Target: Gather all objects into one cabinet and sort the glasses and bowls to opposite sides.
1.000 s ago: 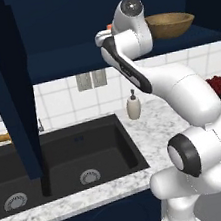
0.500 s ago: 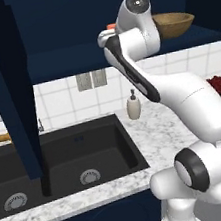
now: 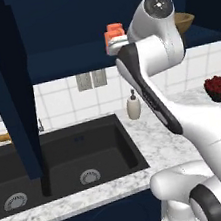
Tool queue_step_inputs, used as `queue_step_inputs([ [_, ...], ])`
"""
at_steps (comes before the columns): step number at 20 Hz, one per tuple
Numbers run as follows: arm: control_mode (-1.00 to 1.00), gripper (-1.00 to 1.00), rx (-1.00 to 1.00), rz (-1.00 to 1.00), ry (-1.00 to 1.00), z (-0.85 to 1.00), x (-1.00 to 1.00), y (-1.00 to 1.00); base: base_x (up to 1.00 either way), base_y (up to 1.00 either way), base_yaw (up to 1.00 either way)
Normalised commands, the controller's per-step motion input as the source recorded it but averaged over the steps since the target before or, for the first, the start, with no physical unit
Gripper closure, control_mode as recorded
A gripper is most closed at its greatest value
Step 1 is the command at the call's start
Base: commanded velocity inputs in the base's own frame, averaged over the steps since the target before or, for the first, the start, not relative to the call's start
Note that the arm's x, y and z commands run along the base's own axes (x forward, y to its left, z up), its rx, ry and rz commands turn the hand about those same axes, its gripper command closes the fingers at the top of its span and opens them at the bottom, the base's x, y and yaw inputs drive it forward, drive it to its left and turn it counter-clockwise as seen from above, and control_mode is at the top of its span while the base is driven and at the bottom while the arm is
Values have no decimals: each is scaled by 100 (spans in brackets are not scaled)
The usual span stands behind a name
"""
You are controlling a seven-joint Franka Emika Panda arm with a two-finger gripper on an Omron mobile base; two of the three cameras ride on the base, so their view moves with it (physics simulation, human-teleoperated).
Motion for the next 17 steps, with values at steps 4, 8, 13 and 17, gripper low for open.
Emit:
queue_step_inputs([
  [4, -100, -100, 0, 1, 0, 1, -100, 0, 0, 0, 0],
  [8, -100, -100, 0, 1, 3, 1, -100, 0, 0, 0, 0],
  [13, -100, -100, 0, 0, 2, 2, -100, 0, 0, 0, 0],
  [17, -100, -100, 0, 0, 5, 0, -87, 0, 0, 0, 0],
])
